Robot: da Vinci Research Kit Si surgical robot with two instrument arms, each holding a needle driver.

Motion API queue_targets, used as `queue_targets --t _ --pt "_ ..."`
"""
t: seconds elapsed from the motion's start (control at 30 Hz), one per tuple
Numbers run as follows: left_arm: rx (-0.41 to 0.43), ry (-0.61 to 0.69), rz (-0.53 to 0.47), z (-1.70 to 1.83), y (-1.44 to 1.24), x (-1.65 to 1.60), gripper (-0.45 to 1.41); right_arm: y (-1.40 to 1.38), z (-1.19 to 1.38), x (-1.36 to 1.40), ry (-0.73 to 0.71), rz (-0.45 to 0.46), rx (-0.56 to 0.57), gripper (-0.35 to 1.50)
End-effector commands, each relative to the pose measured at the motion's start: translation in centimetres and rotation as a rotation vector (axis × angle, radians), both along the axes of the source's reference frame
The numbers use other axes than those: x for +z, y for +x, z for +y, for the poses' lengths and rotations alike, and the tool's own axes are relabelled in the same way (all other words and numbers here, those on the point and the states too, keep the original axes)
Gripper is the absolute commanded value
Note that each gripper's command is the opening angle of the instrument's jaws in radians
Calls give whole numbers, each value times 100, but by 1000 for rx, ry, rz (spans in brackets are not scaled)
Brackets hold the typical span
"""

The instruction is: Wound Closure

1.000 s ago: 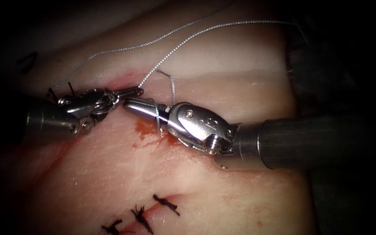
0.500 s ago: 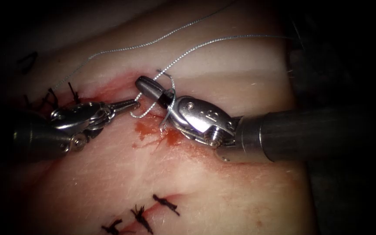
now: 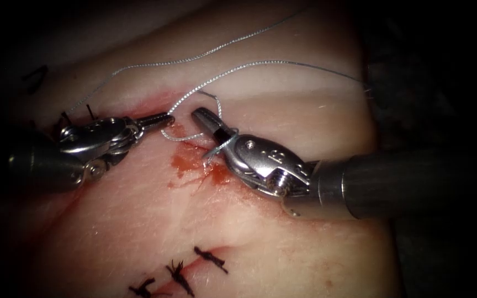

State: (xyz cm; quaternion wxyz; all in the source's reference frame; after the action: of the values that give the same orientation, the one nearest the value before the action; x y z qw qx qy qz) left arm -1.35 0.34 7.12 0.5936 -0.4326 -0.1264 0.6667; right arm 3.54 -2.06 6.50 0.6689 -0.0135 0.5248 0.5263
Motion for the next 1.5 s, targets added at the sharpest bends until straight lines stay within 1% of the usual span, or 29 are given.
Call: queue_targets --t 0.03,0.23,0.4,0.53,0.57,0.6,0.77,1.0,1.07,1.1,1.2,1.33,1.4,1.43,1.5 --pt "-5 0 0 -3 -5 6 -45 9 0 -2 1 1 8 -35" --pt "38 27 -34 -9 -12 3 -45 6 7 2 13 -15 12 -35" --pt "84 47 -77 -15 -28 -1 -45 6 9 2 85 -96 -22 -35" --pt "119 47 -114 -22 -37 -5 -45 6 13 2 114 -130 -29 -35" --pt "145 49 -125 -25 -39 -7 -45 5 14 1 121 -136 -30 -35" --pt "153 63 -136 -27 -40 -9 -45 4 15 0 127 -143 -32 -35" --pt "205 78 -162 -32 -42 -13 -45 -2 18 -7 145 -132 -55 -35" --pt "215 90 -167 -36 -42 -8 -45 -11 18 -16 155 -130 -62 -35" --pt "217 89 -164 -37 -42 -7 -45 -13 19 -18 157 -129 -63 -23" --pt "213 93 -165 -36 -42 -7 -45 -14 19 -19 158 -128 -64 -23" --pt "210 91 -163 -35 -42 -6 -45 -17 20 -22 178 -147 -70 -11" --pt "209 91 -159 -34 -42 -6 -45 -18 19 -22 187 -160 -76 -5" --pt "206 96 -161 -33 -42 -6 -45 -18 18 -20 185 -160 -76 7" --pt "206 96 -161 -33 -42 -5 -45 -17 17 -19 188 -158 -73 9" --pt "207 97 -161 -32 -42 -5 -45 -17 17 -16 190 -156 -71 24"
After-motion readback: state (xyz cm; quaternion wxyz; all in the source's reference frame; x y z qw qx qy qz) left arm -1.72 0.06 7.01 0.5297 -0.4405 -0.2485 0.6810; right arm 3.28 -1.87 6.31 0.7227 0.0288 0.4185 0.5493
